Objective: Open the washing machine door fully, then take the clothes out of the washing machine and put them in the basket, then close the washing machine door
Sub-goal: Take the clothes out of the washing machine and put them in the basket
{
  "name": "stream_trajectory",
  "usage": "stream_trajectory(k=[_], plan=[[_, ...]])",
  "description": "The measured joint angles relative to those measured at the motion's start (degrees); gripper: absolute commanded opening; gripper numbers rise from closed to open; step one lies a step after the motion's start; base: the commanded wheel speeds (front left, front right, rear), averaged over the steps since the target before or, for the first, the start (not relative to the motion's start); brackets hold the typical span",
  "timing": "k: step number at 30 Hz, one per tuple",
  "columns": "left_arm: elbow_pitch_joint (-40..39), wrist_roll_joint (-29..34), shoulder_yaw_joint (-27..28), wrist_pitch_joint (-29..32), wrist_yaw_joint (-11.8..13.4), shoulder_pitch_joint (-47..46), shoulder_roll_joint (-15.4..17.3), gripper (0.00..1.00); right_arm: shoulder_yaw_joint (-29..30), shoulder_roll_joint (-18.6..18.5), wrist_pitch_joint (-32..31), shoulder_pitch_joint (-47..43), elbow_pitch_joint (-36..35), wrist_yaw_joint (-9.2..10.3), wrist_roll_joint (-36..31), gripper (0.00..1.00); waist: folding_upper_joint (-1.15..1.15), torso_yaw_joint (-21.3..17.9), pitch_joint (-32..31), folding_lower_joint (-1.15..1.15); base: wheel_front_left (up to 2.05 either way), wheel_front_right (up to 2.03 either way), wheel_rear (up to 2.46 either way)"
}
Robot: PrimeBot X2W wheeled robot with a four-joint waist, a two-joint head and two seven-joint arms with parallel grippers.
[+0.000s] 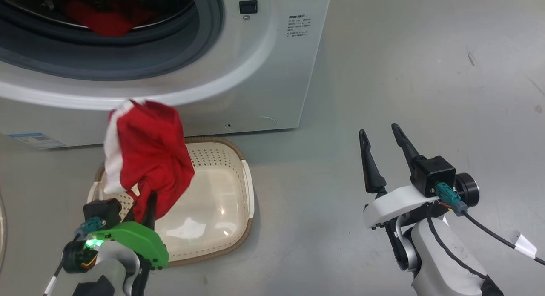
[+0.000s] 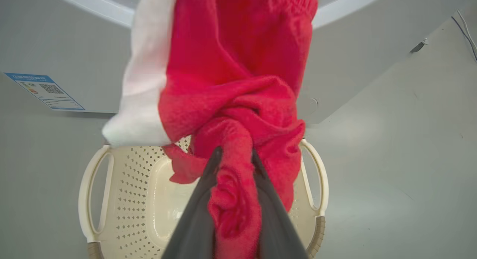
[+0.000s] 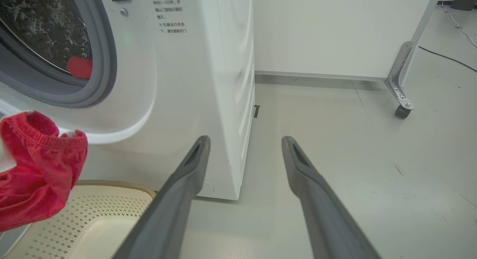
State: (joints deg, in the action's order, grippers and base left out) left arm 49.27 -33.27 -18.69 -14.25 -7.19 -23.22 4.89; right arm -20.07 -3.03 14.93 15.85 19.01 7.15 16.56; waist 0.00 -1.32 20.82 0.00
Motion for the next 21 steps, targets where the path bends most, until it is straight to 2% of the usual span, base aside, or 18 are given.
stream_trajectory(k=[4,5,15,16,17,18,21], plan=[[0.4,0.2,0.4,0.0,0.0,0.5,1.4,0.00,0.3,0.0,0.0,0.0,-0.4,0.00,-0.4,1.00,0.00,-0.1,1.1,0.00,0.00,0.00,0.00],[1.7,0.6,0.5,0.0,0.0,0.1,2.9,0.00,0.5,0.0,0.0,0.1,-1.5,0.00,-1.6,1.00,0.00,-0.5,4.8,0.00,0.00,0.00,0.00],[4.0,1.2,0.2,0.0,0.0,-4.2,3.2,0.00,0.5,0.0,0.0,2.7,-3.6,0.01,-2.3,1.00,0.00,-1.5,11.6,0.00,0.00,0.00,0.00],[4.1,1.5,0.1,0.0,0.0,-4.7,3.4,0.16,0.5,0.0,0.0,3.1,-3.8,0.01,-2.3,1.00,0.00,-1.6,12.4,0.00,0.00,0.00,0.00],[4.4,1.7,0.1,0.0,0.0,-5.3,3.5,0.49,0.5,0.0,0.0,3.5,-3.9,0.01,-2.3,1.00,0.00,-1.7,13.1,0.00,0.00,0.00,0.00],[4.7,1.7,0.2,0.0,0.0,-5.7,3.5,1.00,0.4,0.0,0.0,3.9,-4.1,0.01,-2.3,1.00,0.00,-1.8,13.8,0.00,0.00,0.00,0.00],[6.1,1.5,1.1,0.0,0.0,-6.5,3.5,1.00,0.7,0.0,0.0,4.6,-4.3,0.01,-2.3,1.00,0.00,-2.2,15.5,0.00,0.00,0.00,0.00]])
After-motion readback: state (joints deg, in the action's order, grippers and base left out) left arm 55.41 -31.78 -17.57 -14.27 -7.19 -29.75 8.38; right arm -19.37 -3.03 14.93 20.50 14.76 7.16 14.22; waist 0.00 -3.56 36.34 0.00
